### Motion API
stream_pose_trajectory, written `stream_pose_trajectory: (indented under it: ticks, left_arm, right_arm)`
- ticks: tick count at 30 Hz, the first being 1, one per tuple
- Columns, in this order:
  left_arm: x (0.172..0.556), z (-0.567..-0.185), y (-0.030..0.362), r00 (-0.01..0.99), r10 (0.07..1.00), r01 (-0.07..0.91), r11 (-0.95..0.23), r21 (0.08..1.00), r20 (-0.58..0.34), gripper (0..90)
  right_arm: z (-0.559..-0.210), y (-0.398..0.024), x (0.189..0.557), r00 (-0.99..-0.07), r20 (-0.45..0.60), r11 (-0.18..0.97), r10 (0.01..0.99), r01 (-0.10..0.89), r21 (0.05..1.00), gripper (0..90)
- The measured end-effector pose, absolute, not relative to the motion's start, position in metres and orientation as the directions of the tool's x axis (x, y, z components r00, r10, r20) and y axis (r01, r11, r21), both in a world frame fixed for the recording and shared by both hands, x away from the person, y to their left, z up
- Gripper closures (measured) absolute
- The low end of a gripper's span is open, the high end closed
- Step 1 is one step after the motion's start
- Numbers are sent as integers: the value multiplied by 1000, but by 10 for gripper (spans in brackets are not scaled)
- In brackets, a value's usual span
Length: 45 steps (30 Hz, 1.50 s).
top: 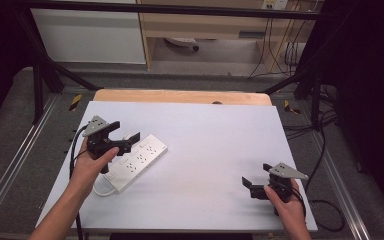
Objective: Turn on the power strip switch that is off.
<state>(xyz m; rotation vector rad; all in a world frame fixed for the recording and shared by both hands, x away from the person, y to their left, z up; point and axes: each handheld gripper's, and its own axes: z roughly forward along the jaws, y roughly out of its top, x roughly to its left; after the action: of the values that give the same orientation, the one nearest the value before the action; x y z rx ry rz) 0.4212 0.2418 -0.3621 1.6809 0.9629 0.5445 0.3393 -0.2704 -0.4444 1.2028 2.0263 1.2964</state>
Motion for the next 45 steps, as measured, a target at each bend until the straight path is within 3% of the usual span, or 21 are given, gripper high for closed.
stream_pose_trajectory:
  ticks: [45]
  left_arm:
    - [457, -387, 220, 521, 850, 408, -171, 897, -75, 130]
  right_arm:
    - [-444, -272, 340, -515, 87, 169, 852, 429, 887, 22]
